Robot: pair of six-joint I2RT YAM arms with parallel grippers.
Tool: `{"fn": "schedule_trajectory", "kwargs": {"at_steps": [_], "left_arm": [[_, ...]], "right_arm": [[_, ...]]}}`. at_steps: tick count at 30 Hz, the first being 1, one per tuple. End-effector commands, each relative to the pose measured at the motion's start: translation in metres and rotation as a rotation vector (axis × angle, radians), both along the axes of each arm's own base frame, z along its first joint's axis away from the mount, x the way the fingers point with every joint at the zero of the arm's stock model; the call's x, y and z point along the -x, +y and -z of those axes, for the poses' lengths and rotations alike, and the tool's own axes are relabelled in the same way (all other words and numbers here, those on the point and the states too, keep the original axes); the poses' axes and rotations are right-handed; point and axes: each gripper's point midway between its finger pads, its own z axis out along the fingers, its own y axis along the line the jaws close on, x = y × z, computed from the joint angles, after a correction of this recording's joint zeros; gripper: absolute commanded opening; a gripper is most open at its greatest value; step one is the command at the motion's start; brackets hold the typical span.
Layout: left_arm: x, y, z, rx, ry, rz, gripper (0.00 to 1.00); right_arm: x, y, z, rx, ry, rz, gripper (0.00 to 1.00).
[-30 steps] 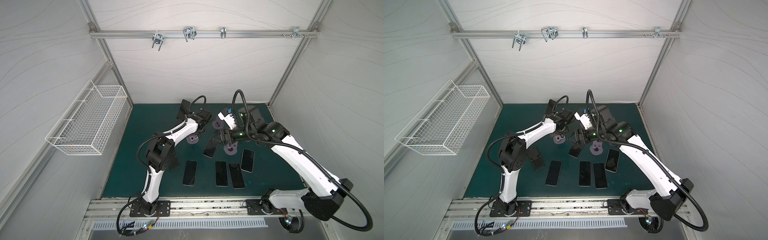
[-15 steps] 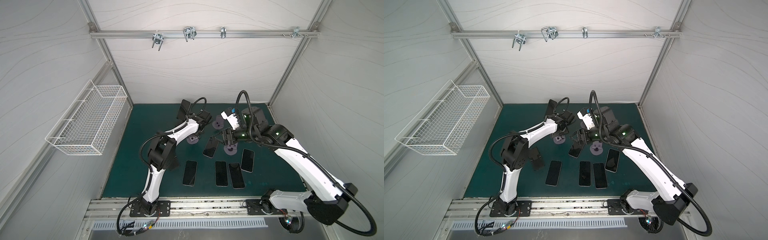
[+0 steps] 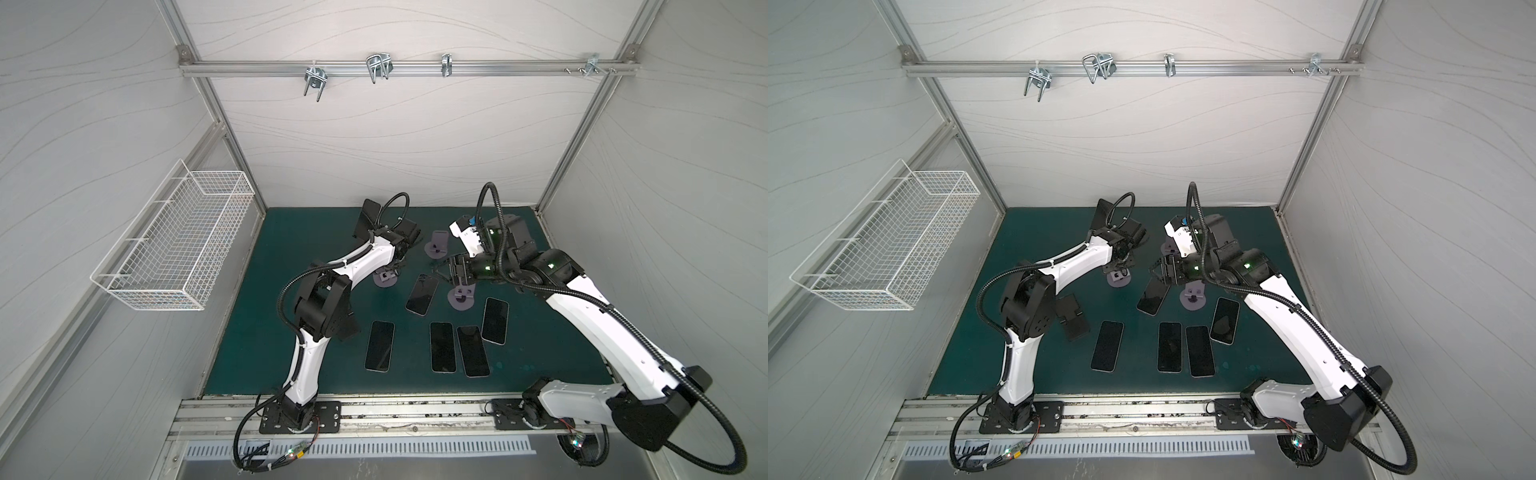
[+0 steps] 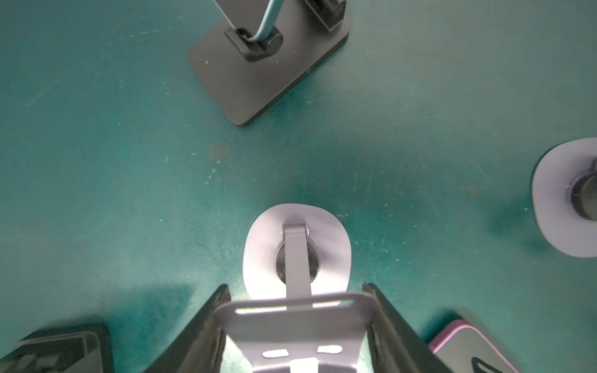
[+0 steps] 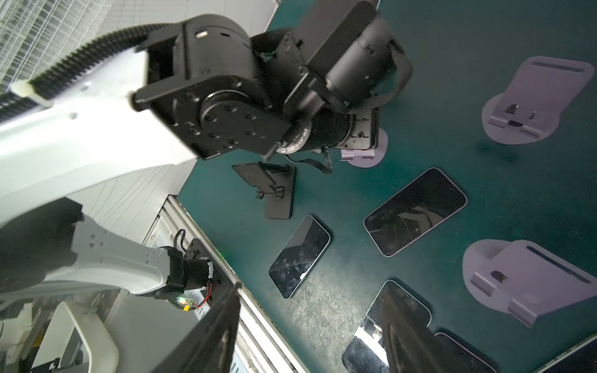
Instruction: Remove the phone from the phone stand
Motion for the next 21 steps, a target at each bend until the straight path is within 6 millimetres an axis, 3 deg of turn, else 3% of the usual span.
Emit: {"fn": "schedule_trajectory", "kwargs": {"at_steps": [1,9,15,21], "left_arm": [[-0.006,-0.005,-0.001,0.033,-0.012,0.006,0.62],[-0.038,-0.026,-0.021,0.045,-0.104,0.115,0.61],[-0.072,-0.057,-0.052,0.108,-0.221,0.227,0.60],[-0.097,-0.077,-0.063,0.124,-0.280,0.293,0.60]], "right_arm": [[-0.003,-0.009,-0.012,-0.014,-0.046,0.037,0.69],[-0.008,-0.015,-0.010,-0.004,-0.050,0.054,0.68],[-0.010,-0.011,-0.005,-0.008,-0.039,0.038,0.67],[-0.009,-0.010,-0.004,-0.023,-0.031,0.040,0.66]]}}
